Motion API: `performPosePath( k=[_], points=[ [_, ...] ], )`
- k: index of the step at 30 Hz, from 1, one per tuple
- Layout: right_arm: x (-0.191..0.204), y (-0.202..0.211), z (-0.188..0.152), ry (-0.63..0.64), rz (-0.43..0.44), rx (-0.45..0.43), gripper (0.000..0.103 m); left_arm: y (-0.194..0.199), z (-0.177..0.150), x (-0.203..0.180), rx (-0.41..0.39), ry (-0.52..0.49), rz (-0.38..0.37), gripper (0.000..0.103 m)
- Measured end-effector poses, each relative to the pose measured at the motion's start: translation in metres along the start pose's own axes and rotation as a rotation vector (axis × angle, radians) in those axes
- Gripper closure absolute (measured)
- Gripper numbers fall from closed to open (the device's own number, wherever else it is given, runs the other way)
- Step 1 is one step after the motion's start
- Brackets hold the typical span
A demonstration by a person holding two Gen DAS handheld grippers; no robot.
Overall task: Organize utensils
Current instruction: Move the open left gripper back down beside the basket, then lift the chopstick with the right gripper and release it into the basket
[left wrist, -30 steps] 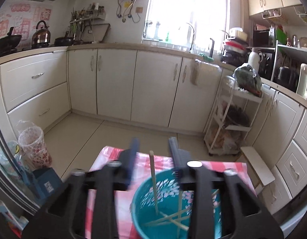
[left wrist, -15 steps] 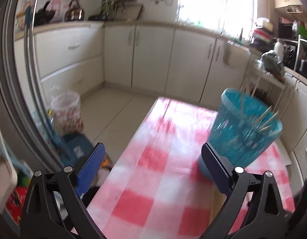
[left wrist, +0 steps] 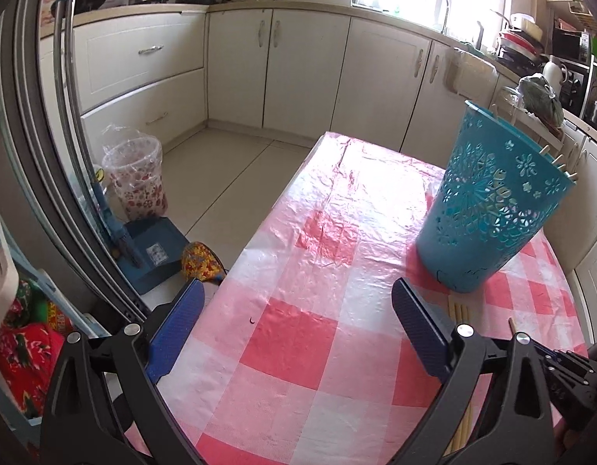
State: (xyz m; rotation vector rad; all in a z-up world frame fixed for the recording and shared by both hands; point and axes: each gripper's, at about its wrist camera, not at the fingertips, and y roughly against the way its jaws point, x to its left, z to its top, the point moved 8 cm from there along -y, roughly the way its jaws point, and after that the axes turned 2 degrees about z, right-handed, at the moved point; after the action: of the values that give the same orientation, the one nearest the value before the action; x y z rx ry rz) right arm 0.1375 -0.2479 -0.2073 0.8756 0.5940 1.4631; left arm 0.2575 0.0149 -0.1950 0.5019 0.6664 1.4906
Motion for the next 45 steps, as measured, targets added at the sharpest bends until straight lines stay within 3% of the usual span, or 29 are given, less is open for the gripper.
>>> performPosePath(
  k=[8, 12, 16, 24, 28, 32, 38, 45],
  points=[
    [0.004, 0.005, -0.004, 0.164, -0.084, 0.024, 0.097, -0.022, -0.013, -0.002, 0.038, 0.001, 0.008, 0.01],
    [-0.013, 0.014, -0.005, -0.022, 0.035, -0.009, 0.097, -0.026, -0.014, -0.002, 0.056, 0.01, -0.01, 0.01],
    [-0.021, 0.048, 0.006, -0.144, 0.165, -0.121, 0.097, -0.032, -0.017, -0.002, 0.086, 0.024, -0.022, 0.01],
    [0.002, 0.131, 0.076, -0.187, 0.356, -0.378, 0.097, -0.035, -0.018, -0.004, 0.104, 0.012, -0.024, 0.01],
    [0.025, 0.149, 0.124, -0.176, 0.412, -0.477, 0.097, -0.036, -0.019, -0.004, 0.112, 0.014, -0.027, 0.01],
    [0.046, 0.154, 0.177, -0.175, 0.423, -0.574, 0.097, -0.038, -0.02, -0.003, 0.123, 0.025, -0.039, 0.01],
    [0.051, 0.146, 0.237, -0.19, 0.366, -0.705, 0.097, -0.041, -0.021, -0.002, 0.135, 0.038, -0.059, 0.01],
    [0.051, 0.102, 0.251, -0.173, 0.275, -0.665, 0.097, -0.043, -0.021, -0.003, 0.141, 0.037, -0.07, 0.01]
  ],
)
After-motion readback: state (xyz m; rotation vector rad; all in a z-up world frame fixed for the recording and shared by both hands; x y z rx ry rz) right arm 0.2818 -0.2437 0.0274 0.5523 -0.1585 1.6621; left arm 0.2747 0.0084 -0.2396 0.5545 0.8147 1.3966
